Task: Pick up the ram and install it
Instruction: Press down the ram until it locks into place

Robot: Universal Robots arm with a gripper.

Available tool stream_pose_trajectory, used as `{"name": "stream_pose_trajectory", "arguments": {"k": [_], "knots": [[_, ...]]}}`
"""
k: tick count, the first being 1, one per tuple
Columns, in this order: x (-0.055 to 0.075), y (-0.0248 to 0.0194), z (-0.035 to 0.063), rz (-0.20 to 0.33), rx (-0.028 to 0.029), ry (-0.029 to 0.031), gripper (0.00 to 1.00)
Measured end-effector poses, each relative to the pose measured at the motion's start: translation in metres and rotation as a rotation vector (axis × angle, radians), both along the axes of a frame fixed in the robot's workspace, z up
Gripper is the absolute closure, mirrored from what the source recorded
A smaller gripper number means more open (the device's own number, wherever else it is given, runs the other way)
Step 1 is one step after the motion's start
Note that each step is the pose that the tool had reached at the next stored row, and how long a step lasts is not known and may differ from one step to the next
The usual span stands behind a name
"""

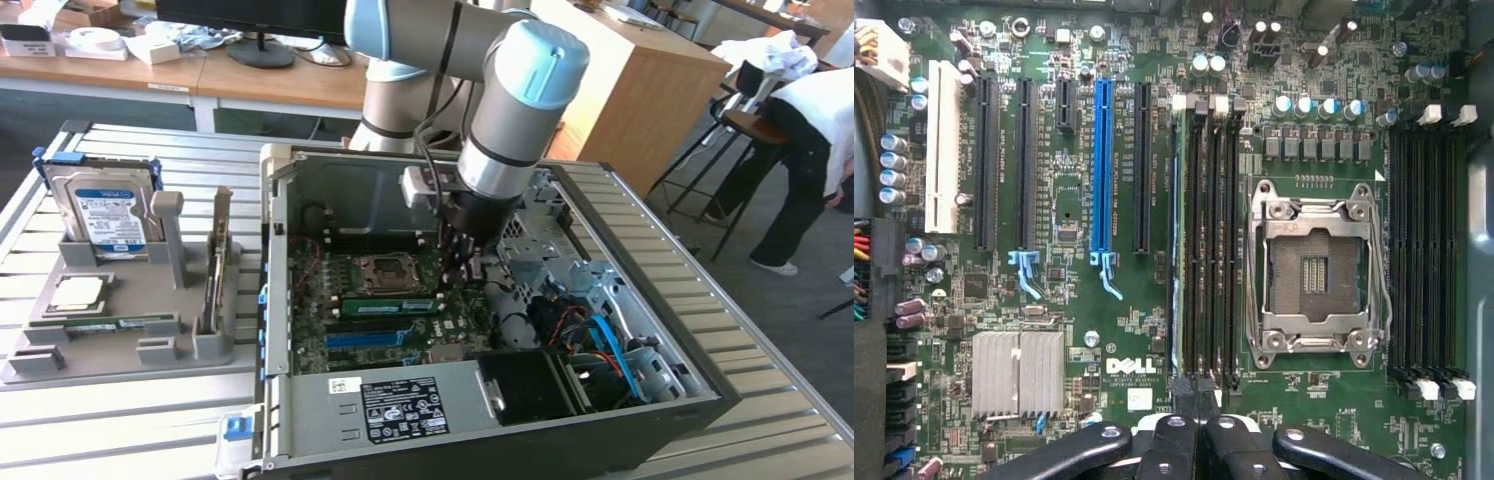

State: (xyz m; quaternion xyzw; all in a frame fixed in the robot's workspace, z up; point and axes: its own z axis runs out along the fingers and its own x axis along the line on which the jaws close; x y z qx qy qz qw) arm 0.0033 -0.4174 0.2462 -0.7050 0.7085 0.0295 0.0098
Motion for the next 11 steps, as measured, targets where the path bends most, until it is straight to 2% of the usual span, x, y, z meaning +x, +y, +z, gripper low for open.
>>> {"name": "stream_pose_trajectory", "arguments": {"k": [3, 4, 11], "knots": [[-0.011, 0.0000, 0.0000, 0.000, -0.0002, -0.0001, 0.90], [-0.029, 0.0000, -0.0003, 0.000, 0.0002, -0.0006, 0.90], [-0.050, 0.0000, -0.0005, 0.000, 0.0001, -0.0005, 0.90]]}}
